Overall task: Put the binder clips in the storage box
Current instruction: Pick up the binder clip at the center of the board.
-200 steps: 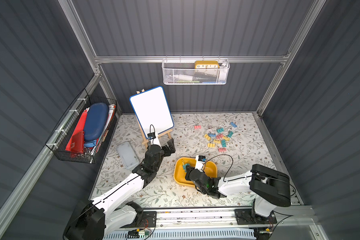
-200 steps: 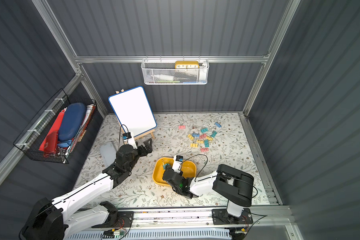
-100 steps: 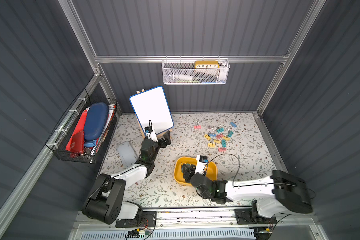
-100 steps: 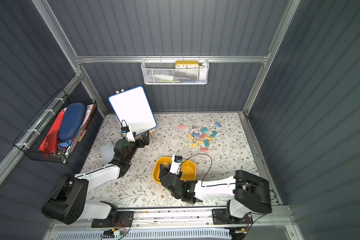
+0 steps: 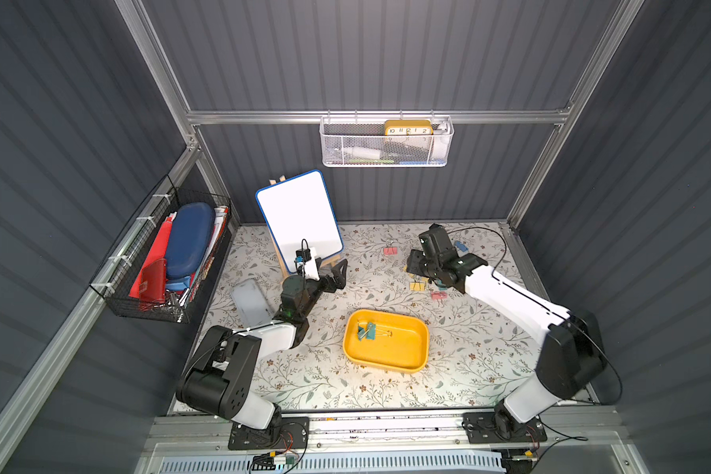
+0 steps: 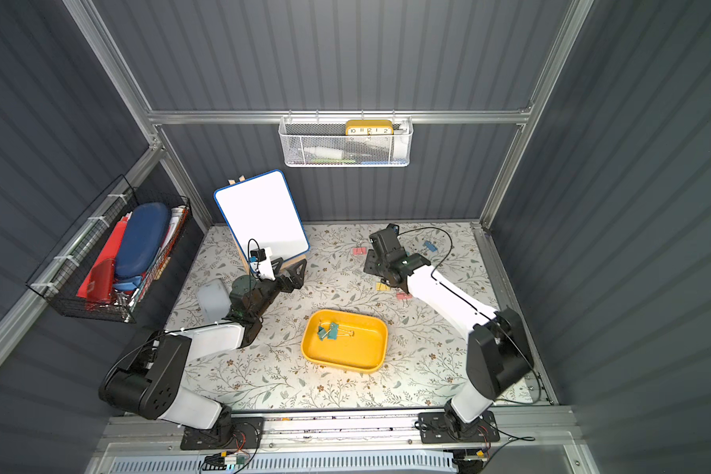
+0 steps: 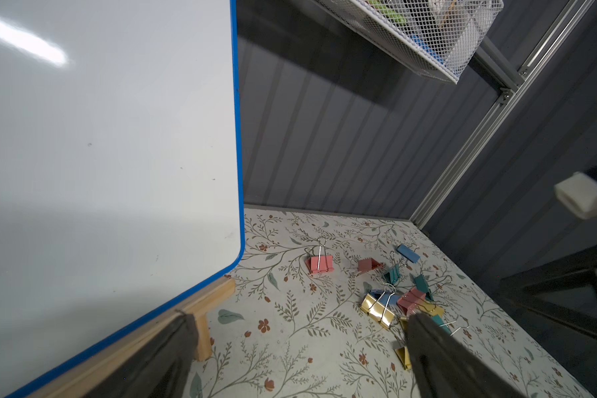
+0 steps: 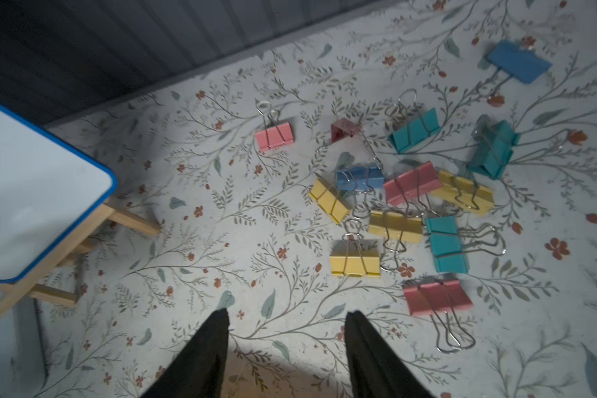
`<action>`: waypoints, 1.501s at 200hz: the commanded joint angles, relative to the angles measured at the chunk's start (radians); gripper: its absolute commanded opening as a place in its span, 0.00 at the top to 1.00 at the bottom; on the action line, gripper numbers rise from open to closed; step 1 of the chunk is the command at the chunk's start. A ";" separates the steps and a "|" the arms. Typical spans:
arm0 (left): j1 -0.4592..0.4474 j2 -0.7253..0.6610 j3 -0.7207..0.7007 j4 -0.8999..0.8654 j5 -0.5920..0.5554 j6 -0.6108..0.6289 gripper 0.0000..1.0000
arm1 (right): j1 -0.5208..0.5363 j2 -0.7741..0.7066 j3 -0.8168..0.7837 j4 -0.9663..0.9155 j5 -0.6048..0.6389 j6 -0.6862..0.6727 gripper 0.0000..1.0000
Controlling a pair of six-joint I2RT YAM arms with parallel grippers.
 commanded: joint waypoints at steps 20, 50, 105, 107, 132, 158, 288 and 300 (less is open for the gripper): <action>-0.001 0.030 0.045 0.000 0.037 0.009 0.01 | -0.057 0.167 0.109 -0.138 -0.018 0.007 0.39; -0.001 0.034 0.052 -0.009 0.043 0.011 0.01 | -0.100 0.274 0.192 -0.180 -0.159 -0.229 0.46; -0.001 0.028 0.052 0.001 0.072 -0.003 0.01 | -0.213 0.340 0.187 -0.108 -0.462 -0.423 0.54; -0.001 0.029 0.051 0.002 0.072 -0.004 0.01 | -0.217 0.342 0.187 -0.106 -0.472 -0.422 0.54; -0.001 0.035 0.057 -0.005 0.078 -0.005 0.01 | -0.244 0.373 0.191 -0.078 -0.539 -0.420 0.57; -0.001 0.036 0.059 -0.005 0.078 -0.003 0.01 | -0.245 0.401 0.208 -0.086 -0.545 -0.432 0.61; -0.001 0.023 0.063 -0.012 0.084 -0.023 0.01 | -0.243 0.293 0.099 -0.045 -0.570 -0.400 0.93; -0.001 0.019 0.062 -0.015 0.083 -0.023 0.01 | -0.239 0.262 0.082 -0.033 -0.583 -0.374 1.00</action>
